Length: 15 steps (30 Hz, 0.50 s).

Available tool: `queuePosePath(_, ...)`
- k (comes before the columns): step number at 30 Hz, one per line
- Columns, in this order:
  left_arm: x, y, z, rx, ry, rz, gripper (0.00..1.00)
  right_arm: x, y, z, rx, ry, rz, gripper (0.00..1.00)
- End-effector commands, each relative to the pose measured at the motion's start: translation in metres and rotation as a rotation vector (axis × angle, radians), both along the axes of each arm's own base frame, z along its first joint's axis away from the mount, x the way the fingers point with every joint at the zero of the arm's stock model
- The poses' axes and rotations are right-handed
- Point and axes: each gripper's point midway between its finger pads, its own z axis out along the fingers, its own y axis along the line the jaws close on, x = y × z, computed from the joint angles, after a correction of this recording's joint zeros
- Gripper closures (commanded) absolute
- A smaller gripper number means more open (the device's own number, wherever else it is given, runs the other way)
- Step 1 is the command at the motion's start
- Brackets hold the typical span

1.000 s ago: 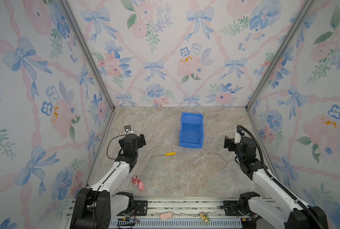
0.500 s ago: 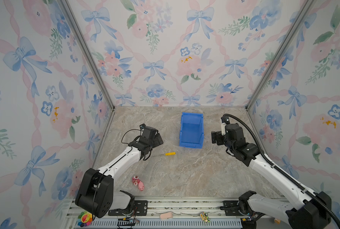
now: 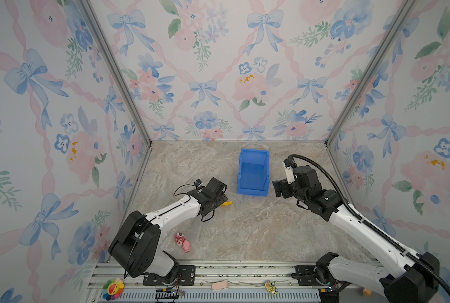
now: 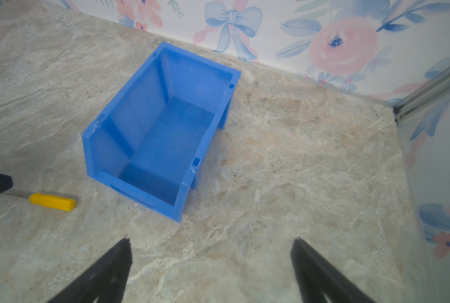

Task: Put the screwdriver in the bin
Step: Pick up the screwdriver from the center of the table.

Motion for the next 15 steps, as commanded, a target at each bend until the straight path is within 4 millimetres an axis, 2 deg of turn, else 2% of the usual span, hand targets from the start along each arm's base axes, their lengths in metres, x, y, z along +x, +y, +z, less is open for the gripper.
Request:
queuePosePath(1, 0.001, -0.006, -0.007, 0.001, 0.034, 0.057, 0.08, -0.004, 0.001, -0.001, 0.018, 0.005, 0.027, 0.03)
queuePosePath(15, 0.006, -0.023, -0.040, 0.033, 0.112, 0.096, 0.15, -0.007, -0.012, -0.004, 0.027, -0.004, 0.022, 0.03)
